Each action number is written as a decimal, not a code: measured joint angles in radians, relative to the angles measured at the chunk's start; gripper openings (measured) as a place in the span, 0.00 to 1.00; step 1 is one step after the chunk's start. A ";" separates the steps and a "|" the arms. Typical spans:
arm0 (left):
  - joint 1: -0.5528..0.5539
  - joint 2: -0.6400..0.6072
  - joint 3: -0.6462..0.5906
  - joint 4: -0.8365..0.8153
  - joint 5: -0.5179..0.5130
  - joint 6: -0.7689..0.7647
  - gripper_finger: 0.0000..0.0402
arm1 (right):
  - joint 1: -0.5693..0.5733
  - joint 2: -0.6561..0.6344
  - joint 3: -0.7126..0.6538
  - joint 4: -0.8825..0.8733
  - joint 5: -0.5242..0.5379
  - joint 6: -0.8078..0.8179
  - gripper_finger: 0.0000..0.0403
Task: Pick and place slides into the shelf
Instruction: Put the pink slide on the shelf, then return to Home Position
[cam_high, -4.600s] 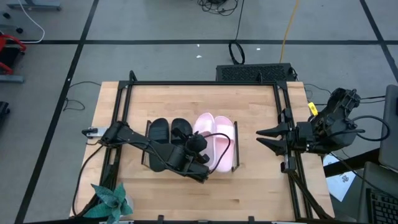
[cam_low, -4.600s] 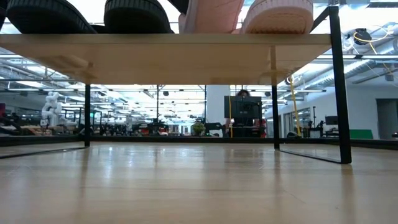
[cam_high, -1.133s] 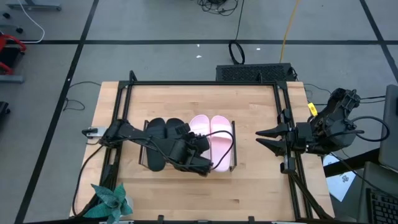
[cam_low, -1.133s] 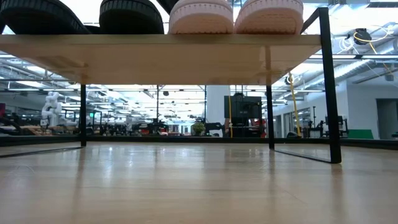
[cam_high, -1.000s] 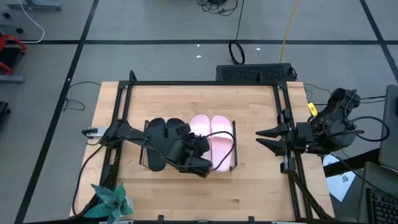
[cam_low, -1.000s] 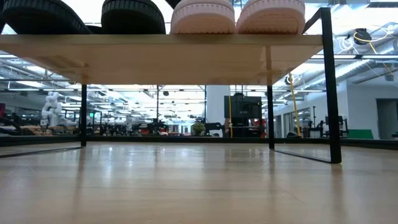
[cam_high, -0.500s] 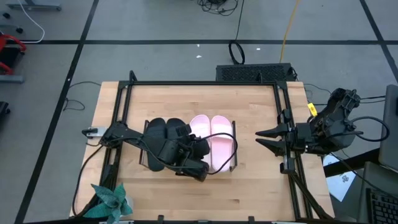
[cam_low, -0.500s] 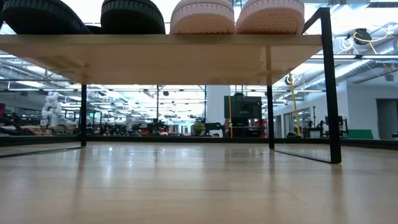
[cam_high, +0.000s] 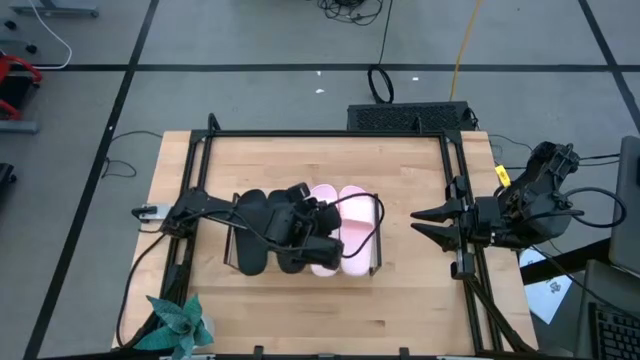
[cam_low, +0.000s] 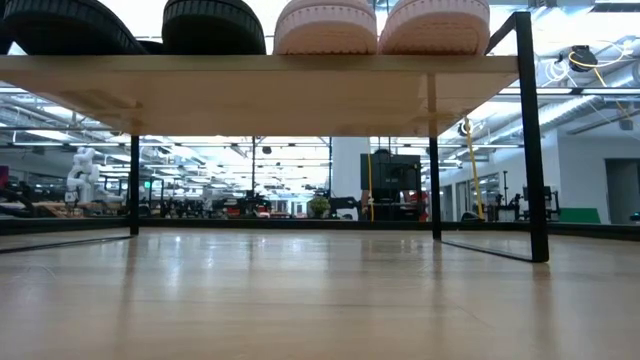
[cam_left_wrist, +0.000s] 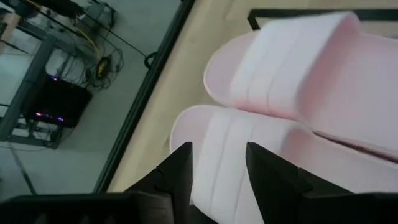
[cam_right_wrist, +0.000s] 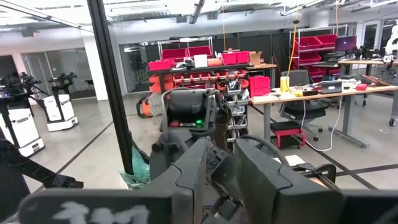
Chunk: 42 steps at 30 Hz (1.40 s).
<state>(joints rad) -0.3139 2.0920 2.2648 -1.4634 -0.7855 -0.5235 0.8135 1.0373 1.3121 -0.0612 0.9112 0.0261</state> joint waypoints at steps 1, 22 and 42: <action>0.005 -0.001 -0.010 0.003 0.008 0.002 0.37 | 0.000 0.000 0.000 0.000 0.000 0.000 0.19; 0.010 -0.001 -0.099 0.022 0.040 -0.007 0.37 | 0.000 0.000 0.000 0.000 0.000 0.010 0.19; -0.203 -0.373 0.065 0.069 -0.027 -0.077 0.37 | 0.069 -0.069 0.000 -0.008 0.002 -0.099 0.19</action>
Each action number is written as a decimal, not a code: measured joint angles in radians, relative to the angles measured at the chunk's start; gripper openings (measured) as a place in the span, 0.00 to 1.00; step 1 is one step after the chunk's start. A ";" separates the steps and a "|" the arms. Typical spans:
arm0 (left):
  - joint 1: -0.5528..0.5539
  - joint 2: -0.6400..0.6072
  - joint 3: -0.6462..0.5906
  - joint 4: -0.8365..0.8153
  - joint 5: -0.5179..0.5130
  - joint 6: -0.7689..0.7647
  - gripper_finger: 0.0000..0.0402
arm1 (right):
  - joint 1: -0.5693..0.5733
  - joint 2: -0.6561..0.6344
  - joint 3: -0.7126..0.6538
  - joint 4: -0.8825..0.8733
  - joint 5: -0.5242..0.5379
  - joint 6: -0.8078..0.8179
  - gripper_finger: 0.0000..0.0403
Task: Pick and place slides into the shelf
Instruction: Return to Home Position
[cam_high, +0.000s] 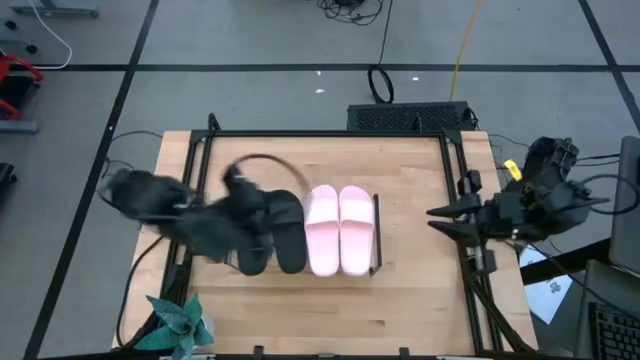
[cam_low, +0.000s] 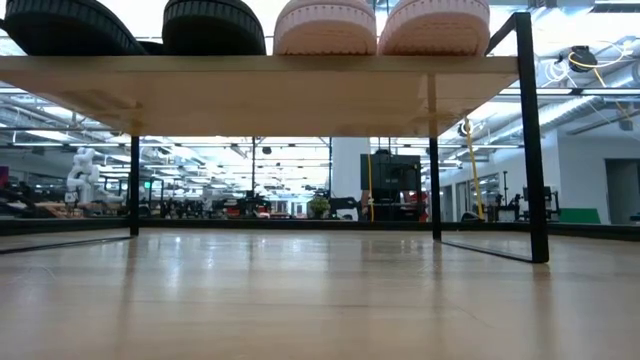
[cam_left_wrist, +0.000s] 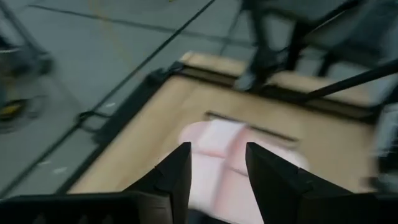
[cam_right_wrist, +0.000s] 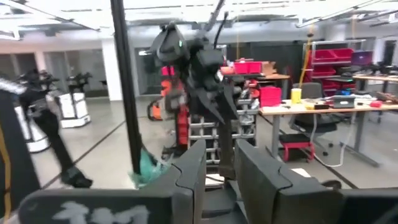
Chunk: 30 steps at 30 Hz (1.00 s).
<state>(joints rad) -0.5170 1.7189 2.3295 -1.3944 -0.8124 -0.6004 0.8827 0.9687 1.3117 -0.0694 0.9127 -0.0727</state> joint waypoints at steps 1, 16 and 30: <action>-0.025 -0.021 0.000 0.003 0.000 -0.018 0.37 | 0.015 -0.012 0.000 -0.018 0.000 0.000 0.19; -0.393 -0.178 -0.107 -0.174 -0.105 -0.227 0.37 | 0.117 -0.215 0.000 -0.457 -0.001 0.235 0.19; -0.568 -0.759 -0.871 -0.175 -0.353 -0.599 0.37 | 0.117 -0.281 0.000 -0.510 -0.001 0.130 0.19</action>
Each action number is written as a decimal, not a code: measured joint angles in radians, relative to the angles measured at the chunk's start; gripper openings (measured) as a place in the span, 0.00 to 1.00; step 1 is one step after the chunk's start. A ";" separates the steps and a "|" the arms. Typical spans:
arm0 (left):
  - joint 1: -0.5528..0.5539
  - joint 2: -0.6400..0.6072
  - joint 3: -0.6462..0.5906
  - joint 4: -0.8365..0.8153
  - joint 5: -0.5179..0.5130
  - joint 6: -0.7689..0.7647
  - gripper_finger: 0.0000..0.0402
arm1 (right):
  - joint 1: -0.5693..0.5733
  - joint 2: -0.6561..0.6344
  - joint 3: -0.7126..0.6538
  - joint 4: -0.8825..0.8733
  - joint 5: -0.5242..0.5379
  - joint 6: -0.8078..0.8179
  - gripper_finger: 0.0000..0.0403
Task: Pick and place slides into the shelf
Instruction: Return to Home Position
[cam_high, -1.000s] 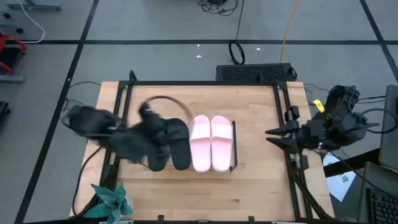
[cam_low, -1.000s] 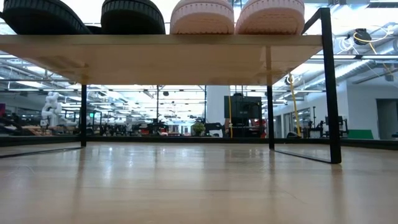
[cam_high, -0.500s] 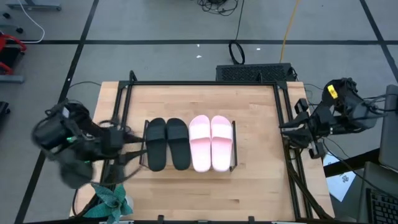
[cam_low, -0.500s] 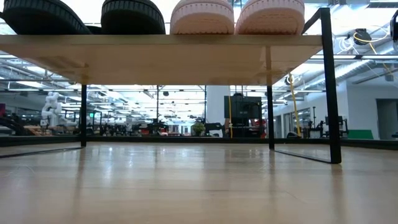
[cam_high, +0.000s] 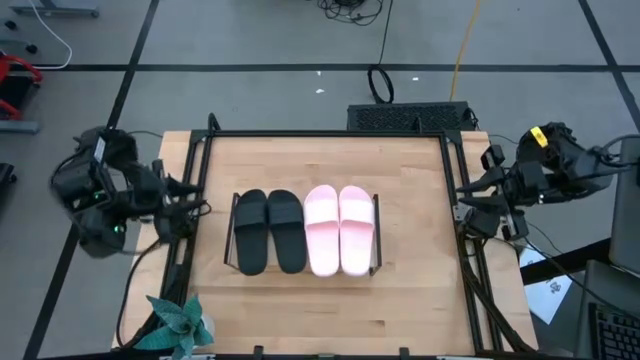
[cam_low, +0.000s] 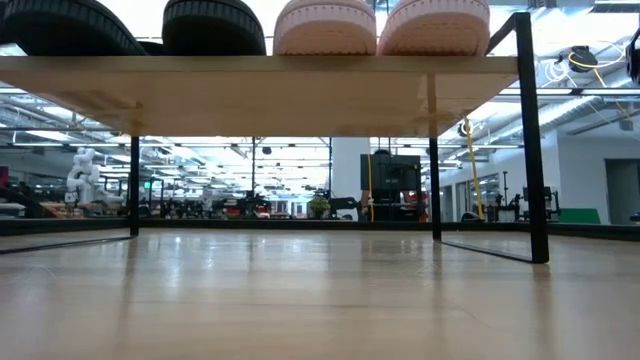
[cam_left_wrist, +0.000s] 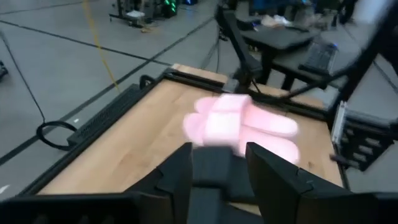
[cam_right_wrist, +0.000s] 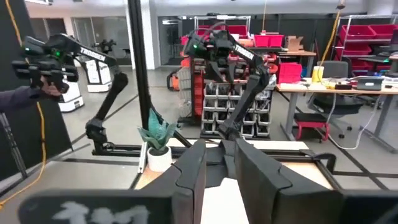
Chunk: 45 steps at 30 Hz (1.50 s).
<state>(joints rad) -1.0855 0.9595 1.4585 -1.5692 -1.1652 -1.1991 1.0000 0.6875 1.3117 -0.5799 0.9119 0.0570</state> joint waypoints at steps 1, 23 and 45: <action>0.001 -0.039 -0.042 0.003 -0.013 -0.010 0.37 | 0.000 -0.006 0.000 -0.012 0.000 0.000 0.19; -0.047 -0.619 -0.374 0.079 -0.172 0.222 0.37 | 0.000 -0.188 -0.006 -0.236 0.004 -0.046 0.19; -0.352 -0.922 -0.533 -0.003 -0.338 0.183 0.37 | 0.070 -0.685 -0.698 0.467 0.089 -0.469 0.19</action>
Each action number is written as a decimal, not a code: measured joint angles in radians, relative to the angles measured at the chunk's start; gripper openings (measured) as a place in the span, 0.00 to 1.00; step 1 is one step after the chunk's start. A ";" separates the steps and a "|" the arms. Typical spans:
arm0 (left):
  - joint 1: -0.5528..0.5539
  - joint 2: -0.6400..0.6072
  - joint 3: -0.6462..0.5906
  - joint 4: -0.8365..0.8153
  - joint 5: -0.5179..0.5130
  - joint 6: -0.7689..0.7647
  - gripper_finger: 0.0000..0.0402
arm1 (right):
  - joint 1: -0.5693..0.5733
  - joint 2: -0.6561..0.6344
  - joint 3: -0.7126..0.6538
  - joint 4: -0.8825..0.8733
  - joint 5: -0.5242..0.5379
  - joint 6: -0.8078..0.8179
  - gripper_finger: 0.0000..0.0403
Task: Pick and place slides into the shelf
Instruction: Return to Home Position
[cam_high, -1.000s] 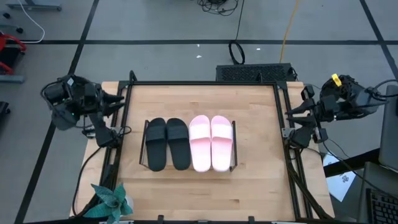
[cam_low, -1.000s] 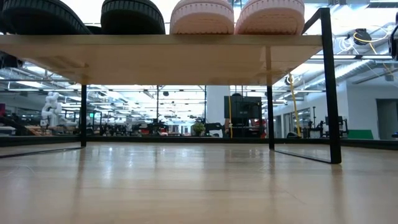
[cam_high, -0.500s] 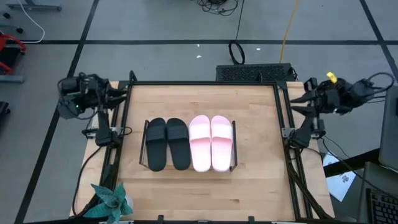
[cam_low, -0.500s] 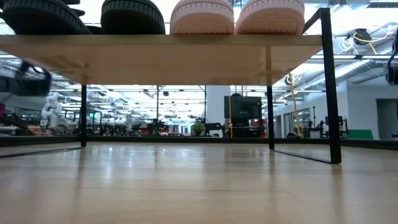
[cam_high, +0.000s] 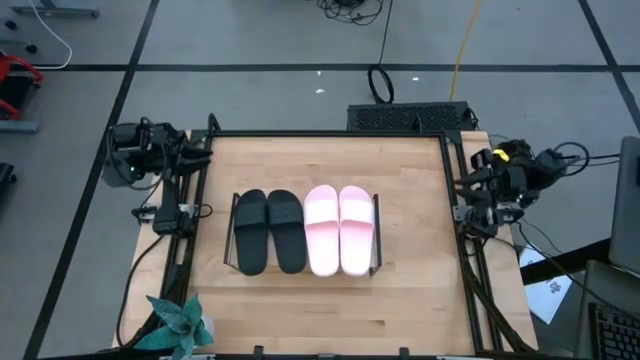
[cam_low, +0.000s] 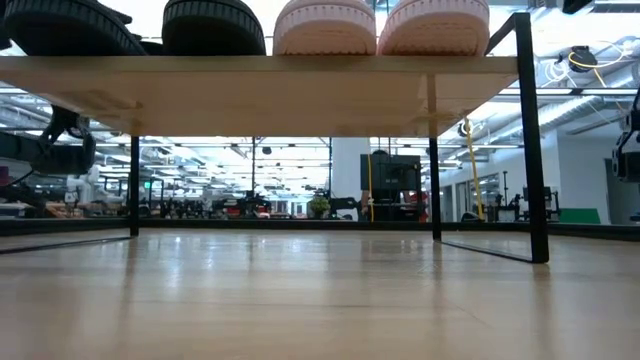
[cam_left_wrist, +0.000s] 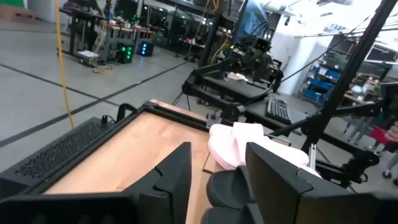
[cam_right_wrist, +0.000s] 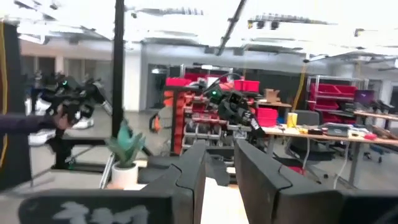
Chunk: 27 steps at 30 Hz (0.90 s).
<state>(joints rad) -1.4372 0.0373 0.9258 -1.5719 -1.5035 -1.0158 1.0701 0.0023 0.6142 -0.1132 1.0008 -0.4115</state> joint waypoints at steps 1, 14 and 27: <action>0.001 -0.006 -0.015 0.000 0.001 -0.013 0.37 | 0.002 0.003 -0.012 0.017 0.005 -0.016 0.19; 0.001 -0.026 -0.179 0.005 -0.017 -0.239 0.37 | -0.011 0.001 -0.232 0.185 -0.093 0.233 0.19; 0.001 -0.026 -0.273 0.005 -0.057 -0.367 0.37 | -0.300 0.001 -0.451 0.469 -0.326 0.298 0.19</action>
<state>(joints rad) -1.4357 0.0113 0.6532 -1.5669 -1.5602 -1.3833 0.7698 0.0036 0.1633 0.3555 0.6749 -0.1138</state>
